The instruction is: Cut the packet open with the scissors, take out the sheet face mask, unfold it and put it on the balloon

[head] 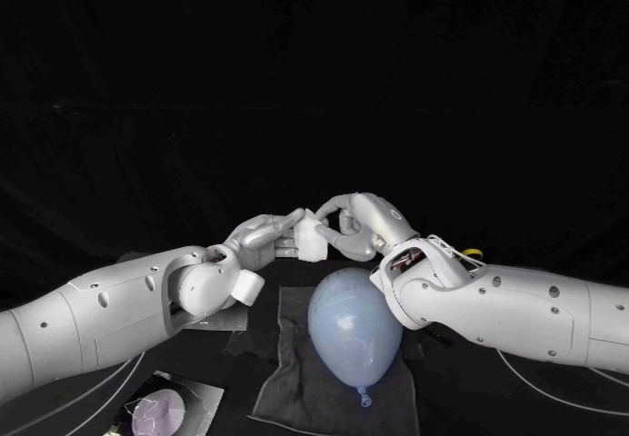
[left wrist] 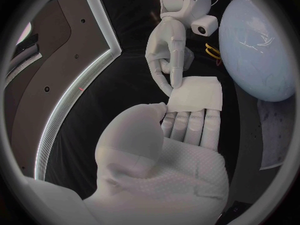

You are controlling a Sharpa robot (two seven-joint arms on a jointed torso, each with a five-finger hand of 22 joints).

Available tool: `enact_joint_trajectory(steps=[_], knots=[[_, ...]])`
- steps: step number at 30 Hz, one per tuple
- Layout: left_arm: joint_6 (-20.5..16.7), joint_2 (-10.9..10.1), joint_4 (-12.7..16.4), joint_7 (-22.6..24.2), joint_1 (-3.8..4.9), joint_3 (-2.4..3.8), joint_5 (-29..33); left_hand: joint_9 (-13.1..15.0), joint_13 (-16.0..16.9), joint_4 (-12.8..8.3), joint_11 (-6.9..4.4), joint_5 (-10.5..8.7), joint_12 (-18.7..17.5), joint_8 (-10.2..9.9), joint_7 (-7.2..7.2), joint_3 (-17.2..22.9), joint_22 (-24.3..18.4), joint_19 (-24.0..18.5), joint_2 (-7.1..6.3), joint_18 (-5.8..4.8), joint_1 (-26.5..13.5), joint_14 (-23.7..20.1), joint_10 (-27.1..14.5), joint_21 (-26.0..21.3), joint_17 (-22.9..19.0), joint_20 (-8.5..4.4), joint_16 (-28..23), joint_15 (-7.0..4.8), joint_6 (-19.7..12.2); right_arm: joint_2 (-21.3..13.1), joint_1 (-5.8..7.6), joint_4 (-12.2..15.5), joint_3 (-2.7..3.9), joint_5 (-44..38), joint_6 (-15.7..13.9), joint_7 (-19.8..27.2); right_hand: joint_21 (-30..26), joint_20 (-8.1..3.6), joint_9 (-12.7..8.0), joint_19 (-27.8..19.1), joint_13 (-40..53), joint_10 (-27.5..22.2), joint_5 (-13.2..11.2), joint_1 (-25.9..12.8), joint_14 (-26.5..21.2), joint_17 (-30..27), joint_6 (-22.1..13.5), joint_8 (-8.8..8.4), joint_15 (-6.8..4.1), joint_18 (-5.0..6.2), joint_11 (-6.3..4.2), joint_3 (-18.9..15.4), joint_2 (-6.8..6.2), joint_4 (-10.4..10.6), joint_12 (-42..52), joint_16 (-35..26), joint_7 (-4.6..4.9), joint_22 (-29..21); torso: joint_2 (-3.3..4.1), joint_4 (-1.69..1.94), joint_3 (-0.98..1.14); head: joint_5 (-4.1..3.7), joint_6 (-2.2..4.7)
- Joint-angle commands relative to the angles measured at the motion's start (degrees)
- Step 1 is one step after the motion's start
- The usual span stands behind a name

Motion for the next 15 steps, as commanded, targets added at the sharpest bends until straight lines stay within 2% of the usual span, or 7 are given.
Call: enact_joint_trajectory(steps=[1,4,10,15], knots=[[1.3,0.1,0.3,1.1,0.06,0.07,-0.4,0.0,0.0,-0.1,0.17,-0.28,-0.2,-0.3,0.31,0.5,0.0,-0.3,-0.17,0.49,-0.5,-0.6,-0.4,-0.3,-0.1,0.05,-0.4,-0.01,0.0,0.2,-0.03,-0.1,0.04,-0.3,1.3,-0.9,0.4,0.47,0.0,6.1,0.1,-0.1,-0.2,0.1,5.4,12.6,0.4,-0.29,0.52,-0.36,0.23,-0.2,-0.28,-0.1,-0.2,0.3,0.26,15.1,0.0,0.02,0.0,-0.01,-0.03],[1.4,0.1,0.4,1.1,0.06,0.07,-0.5,0.0,0.0,-0.1,0.18,-0.28,-0.2,-0.3,0.31,0.5,0.0,-0.3,-0.19,0.49,-0.5,-0.6,-0.5,-0.3,-0.1,0.05,-0.4,0.0,0.0,0.3,-0.04,-0.1,0.05,-0.3,1.4,-0.9,0.4,0.44,0.1,6.1,0.3,0.0,-0.2,0.6,5.4,12.7,1.1,-0.15,0.41,-0.36,0.07,-0.1,0.06,-0.2,0.1,0.3,0.05,15.1,0.0,0.02,0.0,-0.01,-0.05],[1.5,0.0,0.5,1.2,0.06,0.07,-0.8,0.0,0.0,-0.2,0.19,-0.28,-0.2,-0.3,0.31,0.7,0.0,-0.4,-0.25,0.48,-0.5,-0.6,-0.5,-0.4,-0.1,0.08,-0.4,0.02,0.0,0.3,-0.06,-0.1,0.05,-0.3,1.6,-0.8,0.4,-0.06,0.9,6.1,1.1,0.9,-0.1,2.5,5.4,12.9,4.1,1.26,-0.34,-0.36,-0.91,0.7,2.51,-1.0,1.6,0.5,-1.18,15.1,-0.01,0.02,0.0,0.01,-0.08],[1.6,0.0,0.6,1.2,0.06,0.07,-0.8,0.0,0.0,-0.2,0.19,-0.28,-0.2,-0.3,0.31,0.9,0.0,-0.4,-0.34,0.47,-0.5,-0.7,-0.6,-0.4,-0.1,0.1,-0.3,0.03,0.0,0.3,-0.07,-0.1,0.05,-0.4,1.2,-0.4,0.4,-0.94,2.4,6.1,2.5,2.4,-0.2,4.4,5.6,13.4,6.0,3.75,-1.33,-0.36,-2.07,1.5,4.39,-2.6,3.7,0.9,-2.56,15.1,-0.02,0.02,0.01,0.09,-0.16]])
